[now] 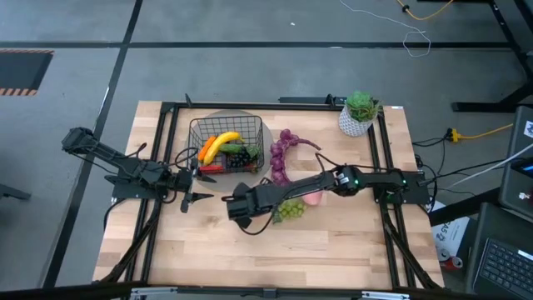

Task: Build produce basket
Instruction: Put the oranges into the wire basket, then put the green grapes into the wire basket

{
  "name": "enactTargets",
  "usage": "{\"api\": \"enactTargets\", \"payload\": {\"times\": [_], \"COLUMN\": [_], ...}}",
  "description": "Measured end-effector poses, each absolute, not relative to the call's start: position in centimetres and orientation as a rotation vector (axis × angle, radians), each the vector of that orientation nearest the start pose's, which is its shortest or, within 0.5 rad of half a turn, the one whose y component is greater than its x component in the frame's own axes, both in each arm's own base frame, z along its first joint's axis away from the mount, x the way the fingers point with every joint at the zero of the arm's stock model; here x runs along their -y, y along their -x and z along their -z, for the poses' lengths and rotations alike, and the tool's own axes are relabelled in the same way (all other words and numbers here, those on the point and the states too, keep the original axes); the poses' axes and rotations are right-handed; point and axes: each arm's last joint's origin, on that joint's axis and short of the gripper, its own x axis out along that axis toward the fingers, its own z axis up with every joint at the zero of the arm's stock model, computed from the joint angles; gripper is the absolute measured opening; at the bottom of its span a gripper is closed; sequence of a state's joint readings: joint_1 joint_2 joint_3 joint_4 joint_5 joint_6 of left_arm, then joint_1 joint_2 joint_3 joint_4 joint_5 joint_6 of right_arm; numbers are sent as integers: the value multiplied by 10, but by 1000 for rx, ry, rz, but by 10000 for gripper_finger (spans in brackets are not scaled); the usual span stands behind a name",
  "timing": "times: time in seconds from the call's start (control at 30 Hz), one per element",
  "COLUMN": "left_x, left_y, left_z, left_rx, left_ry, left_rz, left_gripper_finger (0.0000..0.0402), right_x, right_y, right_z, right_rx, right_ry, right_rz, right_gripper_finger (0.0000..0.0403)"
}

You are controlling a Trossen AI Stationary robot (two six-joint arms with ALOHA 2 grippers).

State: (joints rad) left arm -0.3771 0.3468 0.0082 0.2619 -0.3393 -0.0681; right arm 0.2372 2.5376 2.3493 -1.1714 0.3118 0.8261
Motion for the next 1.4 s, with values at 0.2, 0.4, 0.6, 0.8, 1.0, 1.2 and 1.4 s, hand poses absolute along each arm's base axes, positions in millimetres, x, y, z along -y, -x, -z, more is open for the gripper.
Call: {"api": "enactTargets", "payload": {"times": [0.2,0.4,0.6,0.8,1.0,1.2,1.4], "left_x": [34,34,34,34,34,34,34], "left_y": [-113,-113,-113,-113,-113,-113,-113], "left_z": [-161,-161,-161,-161,-161,-161,-161], "left_rx": [-73,-73,-74,-74,-73,-73,-73], "left_ry": [42,41,41,41,42,42,41], "left_rz": [35,35,35,35,35,35,35], "left_gripper_finger": [225,225,225,225,225,225,225], "right_x": [-104,-99,-84,-45,11,49,60], "right_y": [-482,-470,-463,-482,-500,-501,-478], "right_z": [-216,-262,-298,-318,-323,-323,-333], "right_rx": [-1158,-1020,-801,-620,-652,-664,-770], "right_ry": [-354,-297,-14,124,63,-48,-184], "right_rz": [600,625,776,881,612,469,490], "right_gripper_finger": [156,156,156,159,205,256,267]}}
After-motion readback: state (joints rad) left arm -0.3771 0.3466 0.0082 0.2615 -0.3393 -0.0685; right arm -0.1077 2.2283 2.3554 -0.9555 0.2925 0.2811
